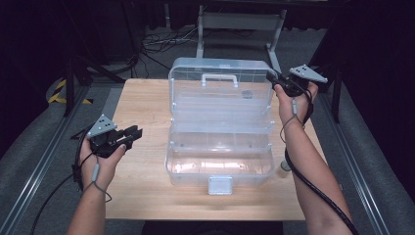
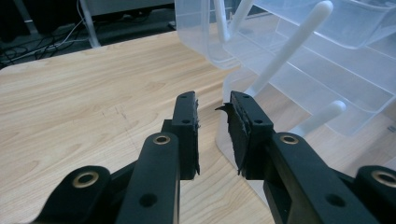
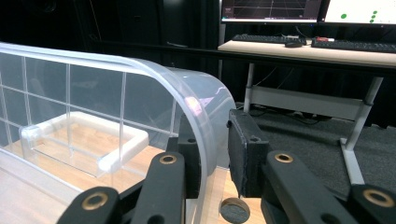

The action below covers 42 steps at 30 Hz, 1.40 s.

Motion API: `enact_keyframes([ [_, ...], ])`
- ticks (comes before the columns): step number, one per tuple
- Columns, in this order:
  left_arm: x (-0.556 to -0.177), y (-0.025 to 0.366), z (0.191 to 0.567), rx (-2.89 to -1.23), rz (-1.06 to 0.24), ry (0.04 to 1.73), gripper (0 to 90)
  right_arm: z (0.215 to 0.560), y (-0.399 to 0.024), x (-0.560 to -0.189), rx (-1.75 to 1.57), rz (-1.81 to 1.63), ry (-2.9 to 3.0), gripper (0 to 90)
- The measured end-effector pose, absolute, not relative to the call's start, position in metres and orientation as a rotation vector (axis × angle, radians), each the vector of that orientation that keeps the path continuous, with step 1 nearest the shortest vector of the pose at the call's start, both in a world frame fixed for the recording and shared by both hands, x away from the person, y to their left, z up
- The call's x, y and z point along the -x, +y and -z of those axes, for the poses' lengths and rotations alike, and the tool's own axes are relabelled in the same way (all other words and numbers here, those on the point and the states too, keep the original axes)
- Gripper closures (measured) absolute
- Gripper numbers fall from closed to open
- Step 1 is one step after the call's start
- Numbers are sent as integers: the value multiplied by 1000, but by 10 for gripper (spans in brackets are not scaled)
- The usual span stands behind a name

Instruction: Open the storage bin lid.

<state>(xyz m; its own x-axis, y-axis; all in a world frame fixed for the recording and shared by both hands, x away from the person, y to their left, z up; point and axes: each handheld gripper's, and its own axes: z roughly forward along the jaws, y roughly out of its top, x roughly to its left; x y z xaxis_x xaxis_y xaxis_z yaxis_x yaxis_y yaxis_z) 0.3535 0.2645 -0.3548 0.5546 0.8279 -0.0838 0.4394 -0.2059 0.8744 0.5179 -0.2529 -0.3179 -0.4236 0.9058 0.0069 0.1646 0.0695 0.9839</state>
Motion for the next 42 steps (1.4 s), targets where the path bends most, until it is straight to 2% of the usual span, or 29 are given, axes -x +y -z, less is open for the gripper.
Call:
enact_keyframes([
  [26,-322,291,363,-1807,-549,1158,717,335,-252,-550,-1079,-1390,1699,783],
  [42,-318,294,370,-1812,-545,1195,717,349,-251,-569,-1111,-1376,1717,800],
])
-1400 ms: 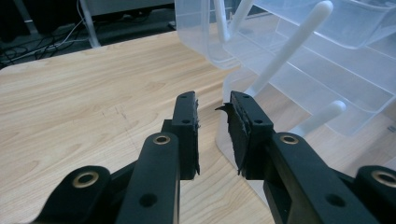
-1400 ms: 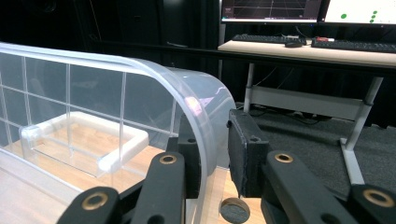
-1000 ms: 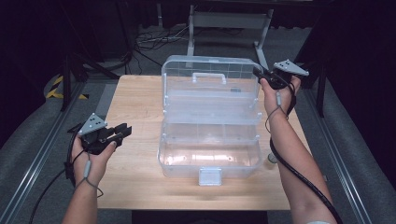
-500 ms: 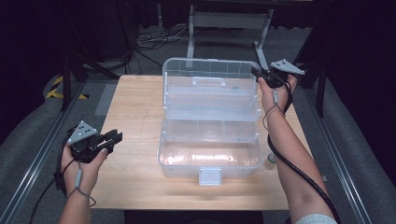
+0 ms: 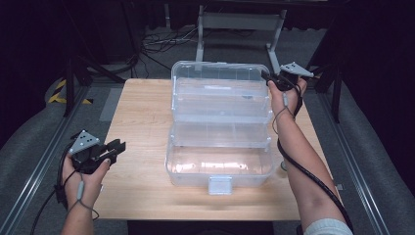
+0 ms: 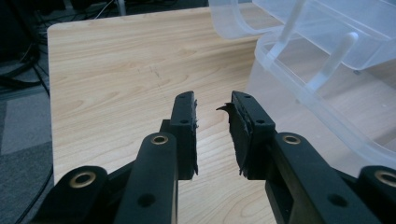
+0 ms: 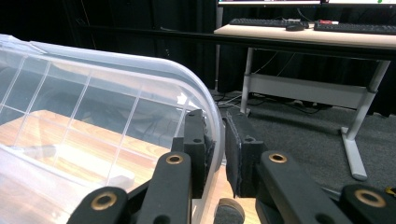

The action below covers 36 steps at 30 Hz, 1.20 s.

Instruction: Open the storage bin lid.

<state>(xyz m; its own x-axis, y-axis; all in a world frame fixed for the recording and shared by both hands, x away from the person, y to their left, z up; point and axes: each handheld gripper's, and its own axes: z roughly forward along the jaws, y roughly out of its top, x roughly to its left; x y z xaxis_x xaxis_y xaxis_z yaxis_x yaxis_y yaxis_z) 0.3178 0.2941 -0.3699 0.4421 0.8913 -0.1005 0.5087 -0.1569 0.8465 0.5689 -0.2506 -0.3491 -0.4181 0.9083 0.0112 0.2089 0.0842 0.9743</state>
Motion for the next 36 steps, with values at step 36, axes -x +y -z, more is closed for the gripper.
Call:
enact_keyframes([
  [36,-323,291,378,-1827,-523,1207,716,374,-251,-597,-1157,-1332,1804,820],
])
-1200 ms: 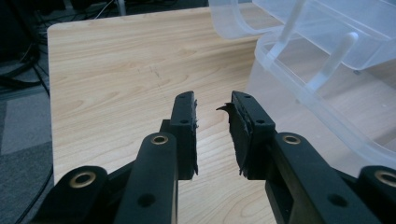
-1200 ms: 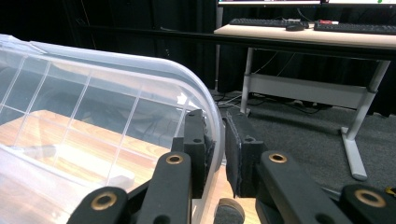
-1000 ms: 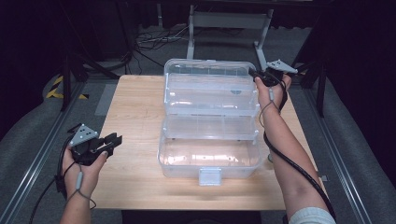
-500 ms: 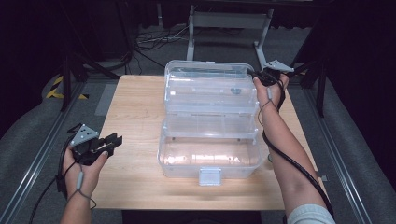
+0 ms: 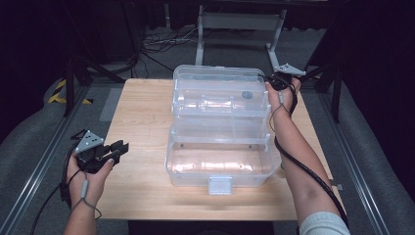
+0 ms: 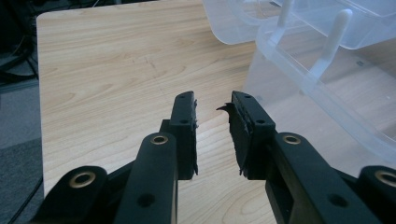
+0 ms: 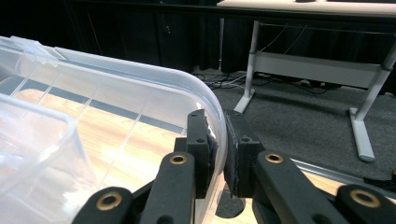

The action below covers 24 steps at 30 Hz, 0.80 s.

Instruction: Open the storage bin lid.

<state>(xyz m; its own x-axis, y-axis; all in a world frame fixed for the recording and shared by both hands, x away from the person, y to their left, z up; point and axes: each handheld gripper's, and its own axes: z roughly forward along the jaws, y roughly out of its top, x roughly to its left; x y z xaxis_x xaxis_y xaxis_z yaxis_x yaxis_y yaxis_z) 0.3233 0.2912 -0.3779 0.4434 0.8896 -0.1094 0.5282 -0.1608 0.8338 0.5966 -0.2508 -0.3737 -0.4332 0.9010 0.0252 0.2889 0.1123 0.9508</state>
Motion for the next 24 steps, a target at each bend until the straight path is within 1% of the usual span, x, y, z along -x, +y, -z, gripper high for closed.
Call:
enact_keyframes([
  [24,-324,292,379,-1833,-510,1200,714,391,-251,-608,-1250,-1332,1841,818],
])
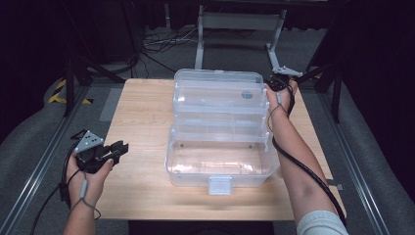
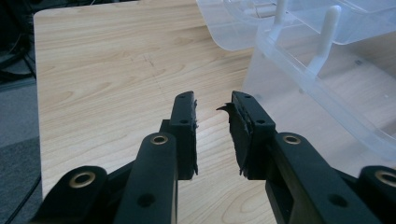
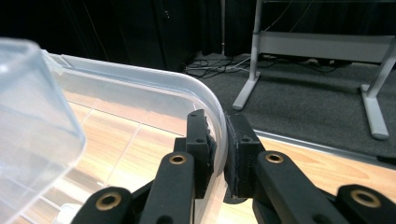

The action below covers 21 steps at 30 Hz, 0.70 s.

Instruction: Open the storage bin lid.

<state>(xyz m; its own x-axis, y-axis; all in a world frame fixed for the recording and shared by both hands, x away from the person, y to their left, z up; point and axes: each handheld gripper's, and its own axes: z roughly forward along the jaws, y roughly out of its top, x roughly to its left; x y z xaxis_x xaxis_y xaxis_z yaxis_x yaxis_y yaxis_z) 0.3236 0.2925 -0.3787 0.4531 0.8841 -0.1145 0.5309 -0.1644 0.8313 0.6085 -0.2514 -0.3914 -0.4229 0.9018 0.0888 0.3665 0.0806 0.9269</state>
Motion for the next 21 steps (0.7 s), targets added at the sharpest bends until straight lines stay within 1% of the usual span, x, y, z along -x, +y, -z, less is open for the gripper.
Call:
enact_keyframes([
  [21,-324,292,380,-1850,-493,1187,713,410,-252,-615,-1341,-1341,1858,818],
])
